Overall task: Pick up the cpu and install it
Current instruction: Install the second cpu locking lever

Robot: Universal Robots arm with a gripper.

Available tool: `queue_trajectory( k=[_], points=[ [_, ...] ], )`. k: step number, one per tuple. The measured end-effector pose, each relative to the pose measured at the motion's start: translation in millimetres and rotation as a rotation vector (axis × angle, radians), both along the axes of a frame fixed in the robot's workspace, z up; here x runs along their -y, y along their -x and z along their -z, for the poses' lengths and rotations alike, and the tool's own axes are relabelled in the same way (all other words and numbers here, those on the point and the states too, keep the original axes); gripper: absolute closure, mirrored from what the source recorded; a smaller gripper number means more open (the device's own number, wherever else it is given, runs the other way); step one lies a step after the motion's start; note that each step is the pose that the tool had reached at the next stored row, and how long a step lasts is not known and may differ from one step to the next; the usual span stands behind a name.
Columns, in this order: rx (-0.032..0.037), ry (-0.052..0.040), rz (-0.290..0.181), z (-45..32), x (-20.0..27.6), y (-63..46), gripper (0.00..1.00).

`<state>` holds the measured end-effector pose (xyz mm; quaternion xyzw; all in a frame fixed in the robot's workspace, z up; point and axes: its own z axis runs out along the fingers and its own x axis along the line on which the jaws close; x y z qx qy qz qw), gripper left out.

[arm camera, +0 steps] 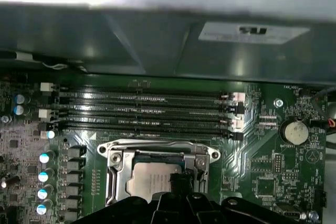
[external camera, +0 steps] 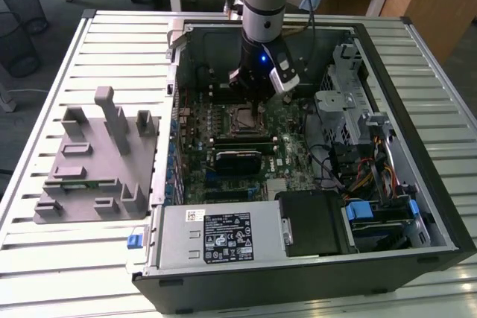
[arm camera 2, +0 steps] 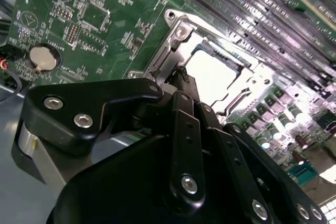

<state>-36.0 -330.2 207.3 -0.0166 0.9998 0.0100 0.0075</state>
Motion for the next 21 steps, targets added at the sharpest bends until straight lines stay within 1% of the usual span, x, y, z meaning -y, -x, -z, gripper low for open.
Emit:
queue_trajectory(
  k=[2, 4, 6, 10, 13, 15, 19, 21],
  points=[
    [0.0000, 0.0000, 0.000, 0.0, 1.6, 0.0, 0.89],
    [-0.0001, 0.0003, 0.000, -0.9, 1.8, 0.1, 0.89],
    [-0.0001, 0.0002, 0.000, -4.8, 1.9, 0.0, 0.89],
    [-0.0001, 0.0002, 0.000, -15.1, 2.0, 0.0, 0.89],
    [0.0001, -0.0002, 0.000, -16.7, 3.1, 0.0, 0.89],
    [-0.0002, 0.0002, 0.000, -16.9, 6.5, 0.0, 0.89],
    [-0.0010, 0.0002, 0.000, -17.0, 16.5, 0.0, 0.89],
    [-0.0035, 0.0001, 0.000, -18.2, 19.1, 0.0, 0.89]
  ],
)
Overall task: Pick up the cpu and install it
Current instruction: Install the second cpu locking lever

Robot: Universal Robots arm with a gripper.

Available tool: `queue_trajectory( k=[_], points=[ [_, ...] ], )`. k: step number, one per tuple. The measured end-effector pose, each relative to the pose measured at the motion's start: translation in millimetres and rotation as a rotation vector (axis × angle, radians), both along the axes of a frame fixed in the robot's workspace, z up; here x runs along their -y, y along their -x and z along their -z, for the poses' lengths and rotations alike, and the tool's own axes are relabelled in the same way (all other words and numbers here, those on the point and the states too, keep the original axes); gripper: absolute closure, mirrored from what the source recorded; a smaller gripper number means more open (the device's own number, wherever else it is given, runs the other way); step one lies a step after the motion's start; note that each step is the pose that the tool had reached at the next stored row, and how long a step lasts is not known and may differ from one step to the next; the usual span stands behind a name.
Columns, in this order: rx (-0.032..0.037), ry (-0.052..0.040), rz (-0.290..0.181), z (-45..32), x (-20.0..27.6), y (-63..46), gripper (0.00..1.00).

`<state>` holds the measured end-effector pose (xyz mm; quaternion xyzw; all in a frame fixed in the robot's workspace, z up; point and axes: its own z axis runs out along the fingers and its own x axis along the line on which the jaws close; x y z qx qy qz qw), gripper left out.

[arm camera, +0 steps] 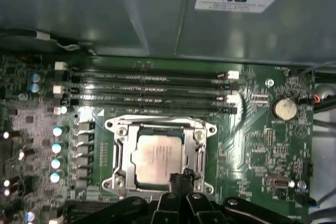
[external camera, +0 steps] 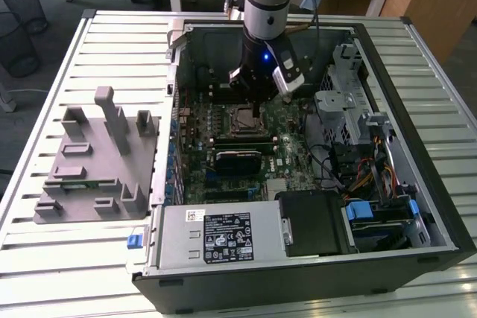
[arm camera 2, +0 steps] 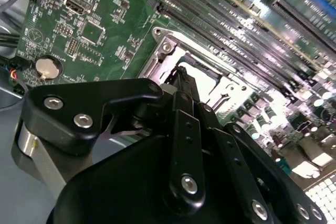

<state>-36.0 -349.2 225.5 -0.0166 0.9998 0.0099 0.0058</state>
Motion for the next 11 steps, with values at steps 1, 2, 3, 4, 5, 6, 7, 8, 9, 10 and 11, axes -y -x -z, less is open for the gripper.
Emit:
queue_trajectory(
  k=[1, 2, 3, 4, 5, 6, 7, 8, 9, 10, 11],
  points=[
    [-0.0031, 0.0000, 0.000, -1.1, 0.4, 0.0, 0.89],
    [-0.0080, 0.0001, 0.000, -2.2, 0.6, -0.1, 0.89],
    [-0.0125, 0.0000, 0.000, -3.2, 0.8, -0.1, 0.89],
    [-0.0157, -0.0002, 0.000, -3.7, 1.3, -0.1, 0.89],
    [-0.0177, -0.0004, 0.000, -3.9, 2.5, -0.2, 0.89],
    [-0.0185, -0.0003, 0.000, -3.9, 4.1, -0.2, 0.89],
    [-0.0185, -0.0004, 0.000, -3.9, 5.6, -0.3, 0.89],
    [-0.0186, -0.0004, 0.000, -3.9, 6.8, -0.3, 0.89],
    [-0.0186, -0.0005, 0.000, -3.9, 8.3, -0.3, 0.89],
    [-0.0187, -0.0004, 0.000, -3.9, 10.6, -0.3, 0.89],
    [-0.0187, -0.0003, 0.000, -4.0, 13.1, -0.3, 0.89]
  ],
)
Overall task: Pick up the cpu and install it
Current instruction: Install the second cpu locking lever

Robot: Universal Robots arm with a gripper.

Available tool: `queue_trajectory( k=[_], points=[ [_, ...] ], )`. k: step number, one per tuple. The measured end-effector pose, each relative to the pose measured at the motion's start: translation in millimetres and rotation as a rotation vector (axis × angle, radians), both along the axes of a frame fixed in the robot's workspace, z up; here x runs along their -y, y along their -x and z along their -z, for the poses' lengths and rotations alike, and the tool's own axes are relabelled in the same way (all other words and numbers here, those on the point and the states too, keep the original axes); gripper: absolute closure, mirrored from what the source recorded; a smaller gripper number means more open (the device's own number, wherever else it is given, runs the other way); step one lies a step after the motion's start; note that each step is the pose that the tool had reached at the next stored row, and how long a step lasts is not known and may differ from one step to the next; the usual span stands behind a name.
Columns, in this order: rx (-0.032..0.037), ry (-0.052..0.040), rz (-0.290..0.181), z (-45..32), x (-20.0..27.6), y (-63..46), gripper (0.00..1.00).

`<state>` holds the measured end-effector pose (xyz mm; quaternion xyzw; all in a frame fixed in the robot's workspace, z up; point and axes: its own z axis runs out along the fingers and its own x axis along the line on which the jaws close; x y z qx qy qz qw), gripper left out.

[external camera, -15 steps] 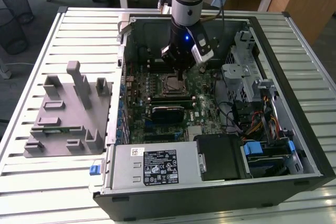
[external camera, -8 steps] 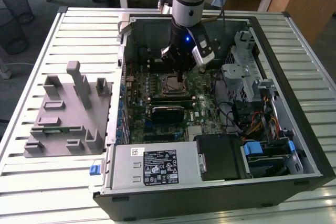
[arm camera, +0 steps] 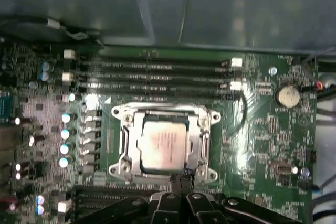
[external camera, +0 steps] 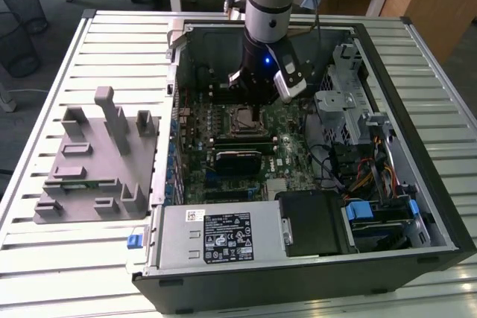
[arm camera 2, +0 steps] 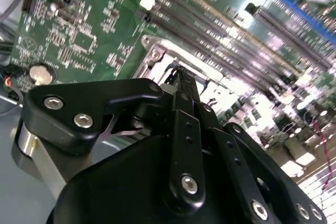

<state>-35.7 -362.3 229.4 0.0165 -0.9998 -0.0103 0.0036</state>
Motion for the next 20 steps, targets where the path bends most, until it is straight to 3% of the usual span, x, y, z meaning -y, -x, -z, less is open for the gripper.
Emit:
queue_trajectory(
  k=[5, 7, 14, 15, 17, 19, 20],
  points=[
    [0.0000, -0.0005, 0.000, 0.0, 14.2, 0.0, 0.89],
    [0.0000, -0.0010, 0.000, 0.0, 17.9, 0.1, 0.89],
    [-0.0015, -0.0117, 0.000, 0.0, 19.6, 9.2, 0.89],
    [-0.0085, -0.0121, 0.000, 0.2, 19.6, 9.2, 0.89],
    [-0.0293, -0.0125, 0.000, 0.6, 19.7, 9.2, 0.89],
    [-0.0389, -0.0147, 0.000, 1.4, 19.8, 9.6, 0.89],
    [-0.0399, -0.0155, 0.000, 2.4, 19.9, 10.5, 0.89]
  ],
)
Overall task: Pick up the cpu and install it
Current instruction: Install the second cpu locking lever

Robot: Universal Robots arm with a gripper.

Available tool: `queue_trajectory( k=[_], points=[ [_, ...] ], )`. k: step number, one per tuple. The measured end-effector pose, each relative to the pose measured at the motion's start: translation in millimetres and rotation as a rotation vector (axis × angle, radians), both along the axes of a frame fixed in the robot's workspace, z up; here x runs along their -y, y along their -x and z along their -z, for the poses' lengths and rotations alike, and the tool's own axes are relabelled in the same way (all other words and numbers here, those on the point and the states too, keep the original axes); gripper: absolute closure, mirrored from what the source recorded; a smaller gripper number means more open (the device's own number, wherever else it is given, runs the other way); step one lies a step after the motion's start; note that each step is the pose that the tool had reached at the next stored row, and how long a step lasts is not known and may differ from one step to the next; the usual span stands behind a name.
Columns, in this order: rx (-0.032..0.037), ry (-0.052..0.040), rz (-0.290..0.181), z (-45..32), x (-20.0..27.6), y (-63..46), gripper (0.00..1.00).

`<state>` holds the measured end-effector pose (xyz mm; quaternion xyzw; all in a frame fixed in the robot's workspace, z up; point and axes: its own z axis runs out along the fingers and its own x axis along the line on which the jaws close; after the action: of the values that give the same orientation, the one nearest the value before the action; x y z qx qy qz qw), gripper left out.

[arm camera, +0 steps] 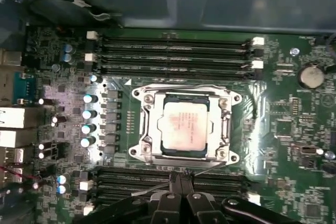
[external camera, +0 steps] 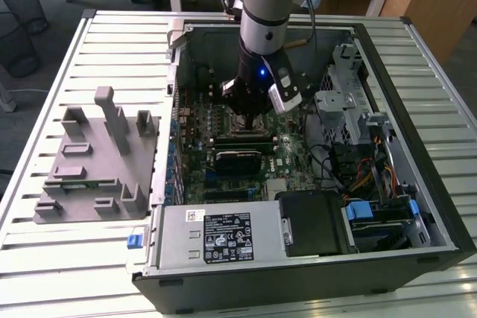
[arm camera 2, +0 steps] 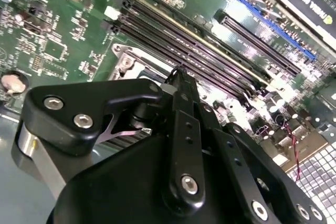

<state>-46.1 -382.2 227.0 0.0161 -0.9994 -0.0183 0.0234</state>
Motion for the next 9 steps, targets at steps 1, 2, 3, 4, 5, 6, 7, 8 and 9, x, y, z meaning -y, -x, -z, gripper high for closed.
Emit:
queue_trajectory(
  k=[1, 2, 3, 4, 5, 6, 7, 8, 9],
  points=[
    [-0.0001, -0.0003, 0.000, 1.3, 0.1, 1.6, 0.89],
    [-0.0002, -0.0004, -0.001, 2.6, 0.1, 3.3, 0.89],
    [-0.0002, -0.0005, -0.002, 4.0, 0.2, 5.2, 0.89],
    [-0.0003, -0.0006, -0.003, 5.2, 0.2, 6.5, 0.89],
    [-0.0006, -0.0007, -0.004, 6.5, 0.2, 7.2, 0.89],
    [-0.0007, -0.0014, -0.005, 7.7, 0.2, 7.9, 0.89],
    [-0.0008, -0.0028, -0.006, 8.9, 0.2, 8.4, 0.89],
    [-0.0008, -0.0038, -0.007, 10.4, 0.2, 8.7, 0.89],
    [-0.0007, -0.0045, -0.008, 12.0, 0.2, 9.0, 0.89]
  ],
)
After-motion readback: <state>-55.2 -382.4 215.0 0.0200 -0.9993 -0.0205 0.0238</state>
